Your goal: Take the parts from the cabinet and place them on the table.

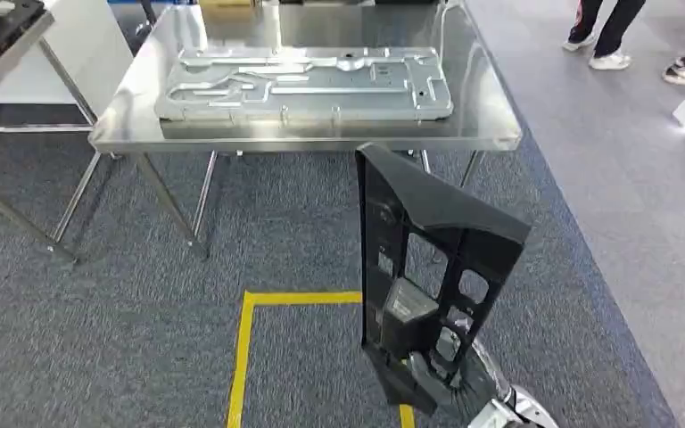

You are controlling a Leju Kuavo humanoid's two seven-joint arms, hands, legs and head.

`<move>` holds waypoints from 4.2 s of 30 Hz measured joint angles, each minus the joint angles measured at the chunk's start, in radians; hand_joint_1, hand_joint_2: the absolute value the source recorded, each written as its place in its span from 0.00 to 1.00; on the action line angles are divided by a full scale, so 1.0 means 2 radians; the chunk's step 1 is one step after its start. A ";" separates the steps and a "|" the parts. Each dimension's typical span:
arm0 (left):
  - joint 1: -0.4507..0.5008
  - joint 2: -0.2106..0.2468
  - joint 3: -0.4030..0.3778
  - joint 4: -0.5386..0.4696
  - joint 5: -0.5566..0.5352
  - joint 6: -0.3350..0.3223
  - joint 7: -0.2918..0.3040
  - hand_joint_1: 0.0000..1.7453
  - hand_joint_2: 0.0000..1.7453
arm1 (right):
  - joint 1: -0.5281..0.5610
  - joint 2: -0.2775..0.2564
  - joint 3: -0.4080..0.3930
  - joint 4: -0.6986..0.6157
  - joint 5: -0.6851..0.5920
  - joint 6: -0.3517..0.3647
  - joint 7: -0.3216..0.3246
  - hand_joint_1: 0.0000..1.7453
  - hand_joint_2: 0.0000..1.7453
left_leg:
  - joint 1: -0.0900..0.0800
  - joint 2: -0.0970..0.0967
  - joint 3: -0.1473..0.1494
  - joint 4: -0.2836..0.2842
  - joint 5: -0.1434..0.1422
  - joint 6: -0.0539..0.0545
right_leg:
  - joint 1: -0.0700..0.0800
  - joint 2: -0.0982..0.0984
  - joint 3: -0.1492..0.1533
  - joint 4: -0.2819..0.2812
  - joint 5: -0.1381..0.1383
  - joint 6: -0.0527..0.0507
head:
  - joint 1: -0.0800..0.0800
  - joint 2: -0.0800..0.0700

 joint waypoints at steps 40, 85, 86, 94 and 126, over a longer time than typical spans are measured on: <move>0.012 -0.013 0.036 0.002 0.032 0.014 -0.007 0.00 0.00 | -0.028 -0.008 0.033 0.002 0.001 -0.014 0.006 1.00 1.00 | 0.007 -0.010 0.066 -0.014 -0.041 0.013 | -0.005 -0.007 -0.106 0.161 -0.064 0.018 | 0.000 0.000; 0.001 -0.017 0.035 0.005 0.026 -0.032 -0.039 0.00 0.00 | -0.688 -0.008 0.330 0.711 0.358 -0.186 0.252 1.00 1.00 | 0.011 -0.007 -0.060 0.144 -0.074 -0.019 | -0.003 -0.019 -0.089 0.012 0.079 -0.011 | 0.001 0.000; 0.002 -0.017 0.035 0.005 0.027 -0.032 -0.039 0.00 0.00 | -0.679 -0.012 0.335 0.717 0.359 -0.186 0.252 1.00 1.00 | 0.012 -0.006 -0.066 0.143 -0.062 -0.020 | -0.003 -0.019 -0.086 0.012 0.076 -0.010 | 0.001 0.000; 0.004 -0.016 0.035 0.005 0.027 -0.031 -0.039 0.00 0.00 | -0.668 -0.028 0.354 0.740 0.357 -0.186 0.251 1.00 1.00 | 0.008 -0.007 -0.006 -0.008 0.011 -0.004 | -0.002 -0.018 -0.075 0.018 0.058 0.008 | 0.001 0.000; -0.003 -0.014 0.038 0.006 0.035 -0.036 -0.009 0.00 0.00 | -0.664 -0.002 0.346 0.770 0.357 -0.176 0.261 0.00 0.00 | 0.010 -0.005 0.021 -0.012 -0.002 0.005 | -0.002 -0.015 -0.104 0.026 0.083 0.011 | 0.001 0.000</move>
